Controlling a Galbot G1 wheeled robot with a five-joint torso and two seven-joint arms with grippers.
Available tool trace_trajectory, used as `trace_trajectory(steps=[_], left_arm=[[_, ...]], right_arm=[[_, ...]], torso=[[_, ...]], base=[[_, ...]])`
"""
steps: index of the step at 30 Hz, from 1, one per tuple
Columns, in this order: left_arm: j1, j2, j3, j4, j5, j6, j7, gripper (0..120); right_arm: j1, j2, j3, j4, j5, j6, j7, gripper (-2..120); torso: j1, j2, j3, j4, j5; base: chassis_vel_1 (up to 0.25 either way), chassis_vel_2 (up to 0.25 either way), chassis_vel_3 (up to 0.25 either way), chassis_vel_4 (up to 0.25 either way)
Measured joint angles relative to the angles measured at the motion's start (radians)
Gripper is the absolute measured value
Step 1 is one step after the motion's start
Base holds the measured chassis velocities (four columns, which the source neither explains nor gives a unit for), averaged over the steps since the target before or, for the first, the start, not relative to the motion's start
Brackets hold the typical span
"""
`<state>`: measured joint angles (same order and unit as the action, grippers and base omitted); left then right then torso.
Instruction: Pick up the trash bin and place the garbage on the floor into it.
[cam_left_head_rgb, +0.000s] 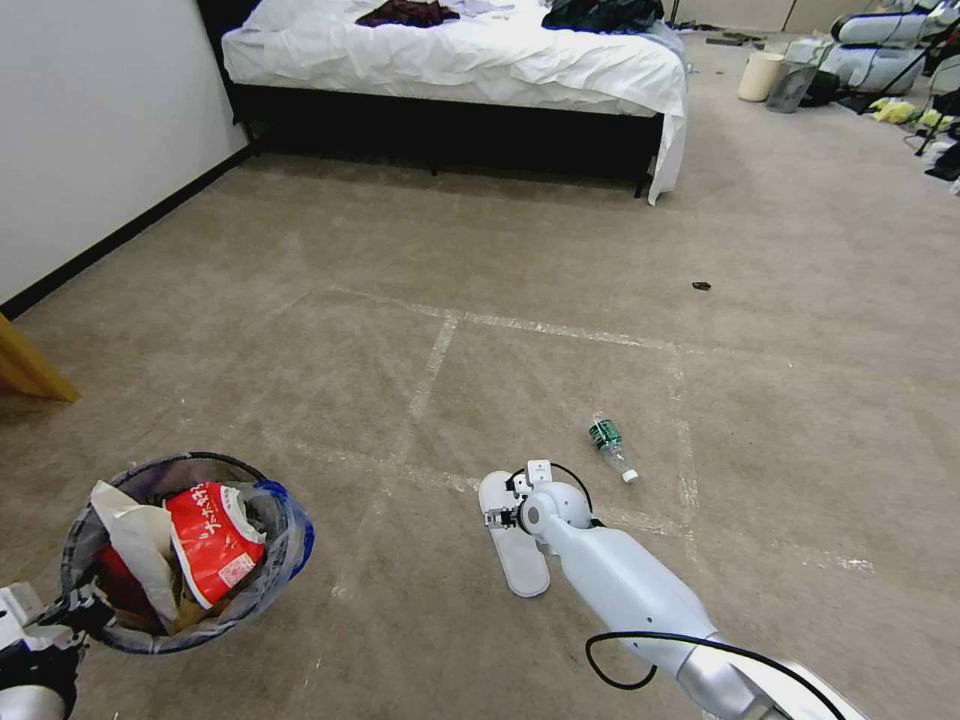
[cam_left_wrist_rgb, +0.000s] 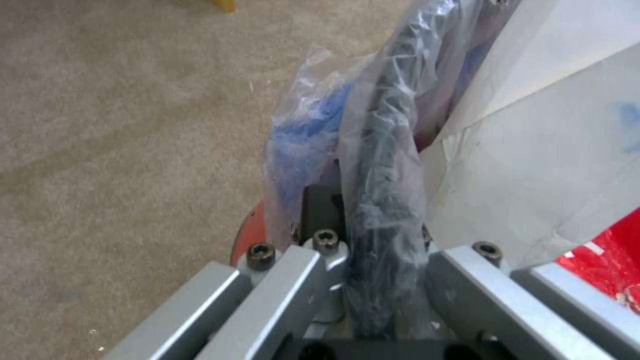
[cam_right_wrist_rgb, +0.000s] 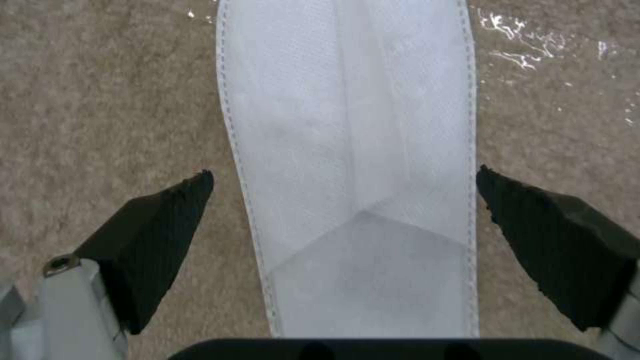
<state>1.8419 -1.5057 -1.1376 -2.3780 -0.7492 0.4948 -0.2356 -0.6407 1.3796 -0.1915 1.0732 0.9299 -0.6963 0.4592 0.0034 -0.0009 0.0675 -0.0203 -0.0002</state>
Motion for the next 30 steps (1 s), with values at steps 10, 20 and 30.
trace_trajectory(steps=[10, 20, 30], left_arm=[[0.006, -0.004, 0.001, -0.009, 0.003, -0.005, 0.001, 1], [0.005, -0.007, 0.005, -0.011, 0.009, -0.006, 0.001, 1], [0.001, -0.007, 0.011, -0.002, 0.019, -0.016, 0.002, 1]], right_arm=[[0.026, 0.033, -0.005, -0.086, -0.058, 0.050, -0.060, 88], [0.026, 0.049, -0.004, -0.116, -0.095, 0.073, -0.084, 65], [0.012, 0.045, -0.005, -0.108, -0.114, 0.087, -0.092, 25]], torso=[[0.000, 0.000, 0.000, 0.0000, 0.0000], [0.000, 0.000, 0.000, -0.0003, -0.0002], [0.000, 0.000, 0.000, -0.0002, 0.0001]], base=[[0.000, 0.000, 0.000, 0.000], [0.000, 0.000, 0.000, 0.000], [0.000, 0.000, 0.000, 0.000]])
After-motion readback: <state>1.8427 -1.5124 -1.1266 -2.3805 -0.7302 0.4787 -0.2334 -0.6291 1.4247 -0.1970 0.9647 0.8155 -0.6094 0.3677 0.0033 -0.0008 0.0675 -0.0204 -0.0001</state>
